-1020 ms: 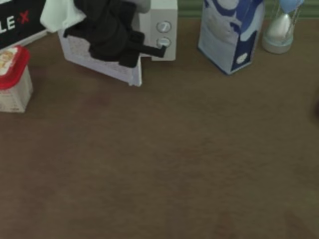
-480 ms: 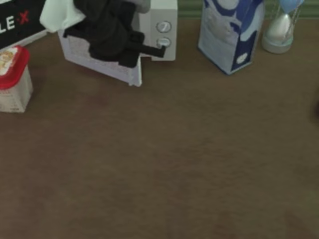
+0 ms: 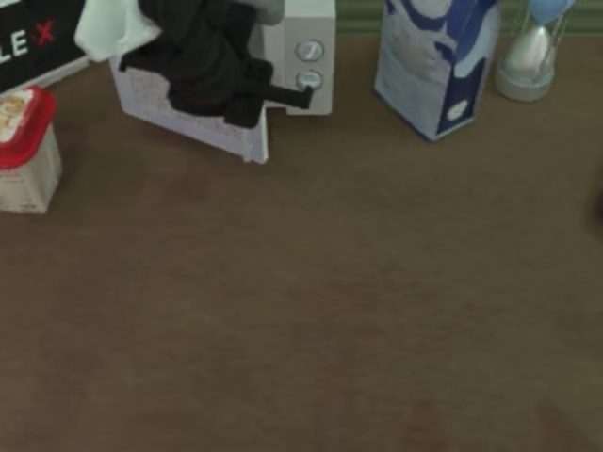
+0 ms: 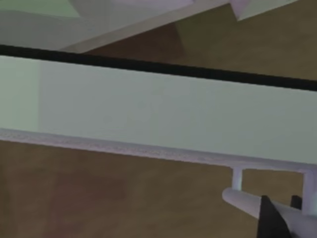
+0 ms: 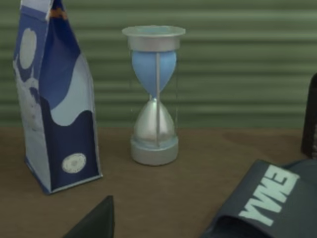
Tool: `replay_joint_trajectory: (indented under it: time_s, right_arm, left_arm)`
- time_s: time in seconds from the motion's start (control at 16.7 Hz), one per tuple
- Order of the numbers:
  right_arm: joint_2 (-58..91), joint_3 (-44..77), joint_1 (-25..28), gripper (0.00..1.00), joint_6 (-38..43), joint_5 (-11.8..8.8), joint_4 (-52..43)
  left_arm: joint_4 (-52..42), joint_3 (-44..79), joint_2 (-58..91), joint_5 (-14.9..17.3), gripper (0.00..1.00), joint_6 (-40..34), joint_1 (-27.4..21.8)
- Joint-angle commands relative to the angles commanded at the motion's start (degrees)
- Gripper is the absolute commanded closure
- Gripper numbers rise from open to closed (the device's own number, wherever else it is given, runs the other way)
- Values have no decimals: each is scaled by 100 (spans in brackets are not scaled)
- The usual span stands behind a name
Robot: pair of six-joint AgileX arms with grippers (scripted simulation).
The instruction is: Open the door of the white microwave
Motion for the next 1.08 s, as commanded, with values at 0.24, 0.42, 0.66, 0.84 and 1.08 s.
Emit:
replay_joint_trajectory:
  time_s: [0.24,0.42,0.66,0.84,1.08]
  right_arm:
    - [0,0,0,0,0,0,0]
    - [0,0,0,0,0,0,0]
    - [0,0,0,0,0,0,0]
    - [0,0,0,0,0,0,0]
    - [0,0,0,0,0,0,0]
  left_arm:
    - [40,-141,-88,126,100,138,13]
    - [99,-359,-257,263,100,437,126]
    - [115,-399,-294,293,100,502,145]
    - [115,-399,-294,293,100,502,145]
    - [115,-399,-294,293,100,502,145]
